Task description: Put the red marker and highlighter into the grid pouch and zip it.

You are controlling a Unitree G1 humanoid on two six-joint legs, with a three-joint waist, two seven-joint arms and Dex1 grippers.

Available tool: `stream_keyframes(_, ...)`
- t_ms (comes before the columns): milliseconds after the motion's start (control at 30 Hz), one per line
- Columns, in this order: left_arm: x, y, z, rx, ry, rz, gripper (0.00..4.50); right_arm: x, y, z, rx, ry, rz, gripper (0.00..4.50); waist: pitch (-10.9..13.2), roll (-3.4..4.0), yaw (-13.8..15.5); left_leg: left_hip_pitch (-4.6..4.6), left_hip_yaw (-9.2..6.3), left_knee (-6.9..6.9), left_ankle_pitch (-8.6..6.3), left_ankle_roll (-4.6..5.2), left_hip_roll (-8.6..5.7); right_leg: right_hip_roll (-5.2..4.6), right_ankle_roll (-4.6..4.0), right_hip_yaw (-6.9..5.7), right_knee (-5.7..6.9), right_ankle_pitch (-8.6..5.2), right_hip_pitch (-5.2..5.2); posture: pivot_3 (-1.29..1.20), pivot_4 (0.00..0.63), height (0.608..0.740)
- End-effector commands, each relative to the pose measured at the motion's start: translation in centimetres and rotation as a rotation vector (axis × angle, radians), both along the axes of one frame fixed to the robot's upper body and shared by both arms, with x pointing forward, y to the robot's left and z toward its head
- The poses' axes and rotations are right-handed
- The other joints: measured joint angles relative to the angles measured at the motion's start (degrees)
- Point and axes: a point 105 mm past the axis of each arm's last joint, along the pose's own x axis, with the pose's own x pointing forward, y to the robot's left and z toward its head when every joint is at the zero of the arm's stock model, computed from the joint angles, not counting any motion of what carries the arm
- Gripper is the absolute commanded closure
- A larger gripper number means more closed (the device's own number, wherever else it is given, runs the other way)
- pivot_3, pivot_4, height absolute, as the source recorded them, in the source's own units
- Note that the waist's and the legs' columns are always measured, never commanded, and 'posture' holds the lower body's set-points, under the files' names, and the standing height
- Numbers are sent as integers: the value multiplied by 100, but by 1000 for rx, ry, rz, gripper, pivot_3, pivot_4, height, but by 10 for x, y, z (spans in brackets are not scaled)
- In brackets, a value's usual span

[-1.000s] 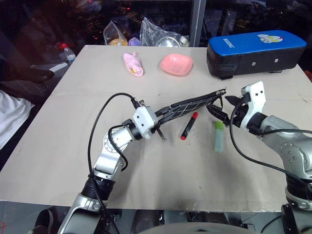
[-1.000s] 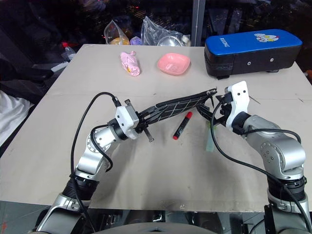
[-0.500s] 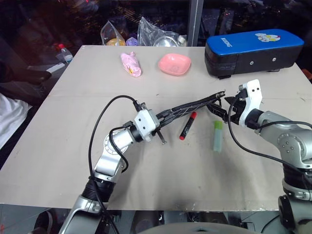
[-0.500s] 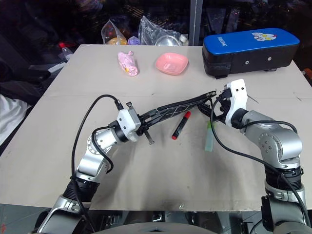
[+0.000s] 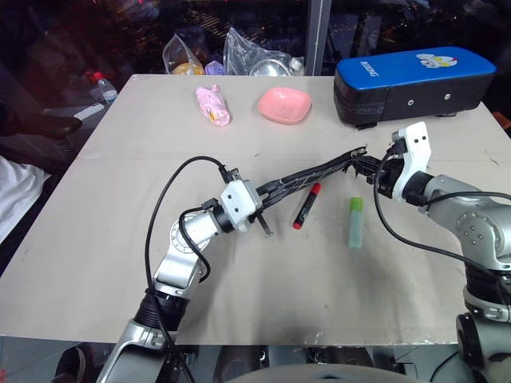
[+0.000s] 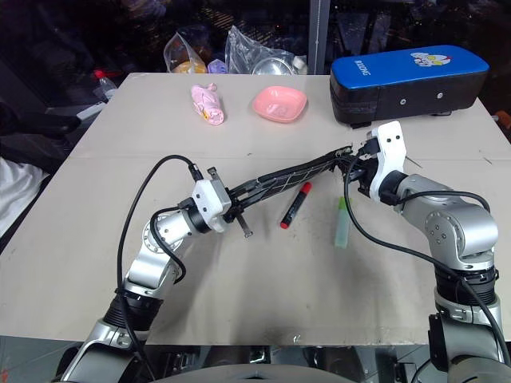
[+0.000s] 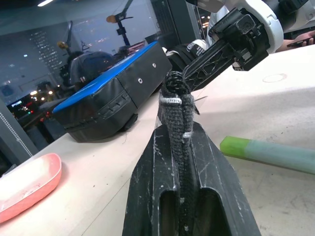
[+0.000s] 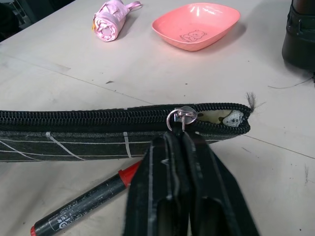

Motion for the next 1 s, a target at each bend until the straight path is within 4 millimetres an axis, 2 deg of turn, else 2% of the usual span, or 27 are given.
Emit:
stream_keyframes(33,-2,1,9,-14,-41,1,4500,0,0,6,-11,-23,5,4422,0,0,0,0,0,-1,0,0,0,0,0,0,-1,0,0,0,150,740)
stream_keyframes(200,1,2,9,-3,-57,23,4500,-4,2,4,-35,-19,30,4422,0,0,0,-2,-1,-3,0,0,0,0,0,-1,-5,0,0,0,150,740)
stream_keyframes(400,7,4,5,11,-56,74,4500,-23,20,5,-52,-20,189,4422,1,0,-1,-11,-7,-8,-2,3,1,-1,0,-8,-20,0,-1,0,150,740)
stream_keyframes(567,6,1,0,43,-63,58,4500,-30,29,12,-53,-47,244,4422,1,1,0,-40,-26,-8,0,1,1,1,0,-31,-42,2,-11,0,150,740)
stream_keyframes(633,4,0,-2,49,-65,47,4500,-30,30,14,-57,-60,251,4422,1,1,4,-70,-28,-6,0,0,0,0,1,-32,-46,4,-35,0,150,740)
stream_keyframes(800,6,3,-2,49,-81,75,4500,-33,29,14,-64,-51,274,4422,1,0,6,-73,-26,-8,0,0,-1,0,2,-33,-56,4,-36,0,150,740)
stream_keyframes(1000,24,20,13,10,-164,258,4500,-33,21,14,-74,-50,255,4422,3,-1,3,-73,-28,-7,0,1,-1,1,2,-33,-54,4,-36,0,150,740)
